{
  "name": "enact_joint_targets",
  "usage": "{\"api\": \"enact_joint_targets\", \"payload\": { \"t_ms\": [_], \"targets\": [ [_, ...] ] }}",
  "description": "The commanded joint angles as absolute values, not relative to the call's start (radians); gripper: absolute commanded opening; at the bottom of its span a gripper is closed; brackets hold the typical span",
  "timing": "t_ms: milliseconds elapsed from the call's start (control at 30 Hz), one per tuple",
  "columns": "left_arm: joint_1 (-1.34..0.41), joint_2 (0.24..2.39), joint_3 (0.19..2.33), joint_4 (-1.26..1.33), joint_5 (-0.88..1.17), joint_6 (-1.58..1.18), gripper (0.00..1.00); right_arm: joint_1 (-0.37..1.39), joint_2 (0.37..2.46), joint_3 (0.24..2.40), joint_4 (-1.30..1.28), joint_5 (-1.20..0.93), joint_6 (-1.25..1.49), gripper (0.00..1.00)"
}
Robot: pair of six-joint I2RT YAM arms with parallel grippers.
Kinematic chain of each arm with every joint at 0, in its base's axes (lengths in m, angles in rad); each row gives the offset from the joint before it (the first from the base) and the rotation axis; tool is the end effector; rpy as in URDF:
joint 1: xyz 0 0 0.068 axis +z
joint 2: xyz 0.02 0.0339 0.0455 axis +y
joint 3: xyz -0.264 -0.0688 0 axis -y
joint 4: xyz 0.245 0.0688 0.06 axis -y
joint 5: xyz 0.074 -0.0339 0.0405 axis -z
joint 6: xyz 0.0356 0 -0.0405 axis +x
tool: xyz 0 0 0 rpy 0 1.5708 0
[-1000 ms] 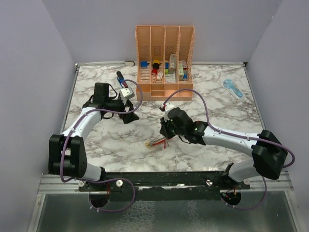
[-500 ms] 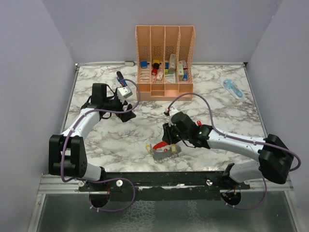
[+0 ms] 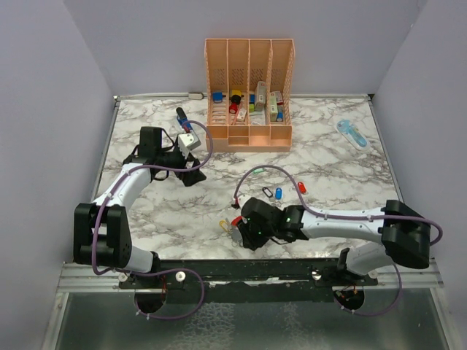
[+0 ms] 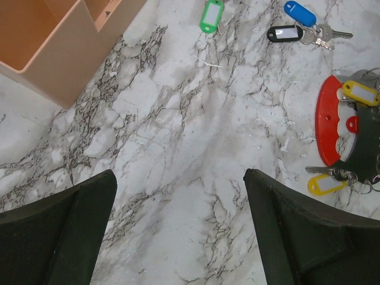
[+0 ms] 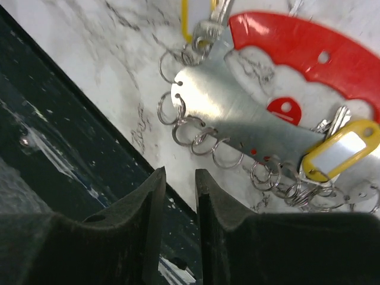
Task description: Put the keys on the keyring
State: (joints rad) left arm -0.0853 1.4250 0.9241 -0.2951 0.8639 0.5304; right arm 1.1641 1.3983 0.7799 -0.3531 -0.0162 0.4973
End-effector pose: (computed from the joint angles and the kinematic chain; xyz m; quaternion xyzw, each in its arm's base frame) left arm 0.2899 -0.0520 0.2403 0.4055 0.7534 -0.3023 0.4202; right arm 0.1066 0.2490 0.1899 -0.3149 0.9020 0.2232 0.1933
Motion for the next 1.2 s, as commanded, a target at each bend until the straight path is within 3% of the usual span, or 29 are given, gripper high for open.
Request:
{"api": "enact_joint_targets", "payload": {
  "t_ms": [0,1167],
  "targets": [
    [-0.082,1.403,0.938,-0.314,0.897,0.551,0.92,1.227,1.451,0.822,-0.460,0.063,0.563,0.27],
    [-0.083,1.407,0.952,-0.317,0.911,0.535,0.92,1.250,1.640,1.001,-0.553,0.225,0.570,0.25]
  ]
}}
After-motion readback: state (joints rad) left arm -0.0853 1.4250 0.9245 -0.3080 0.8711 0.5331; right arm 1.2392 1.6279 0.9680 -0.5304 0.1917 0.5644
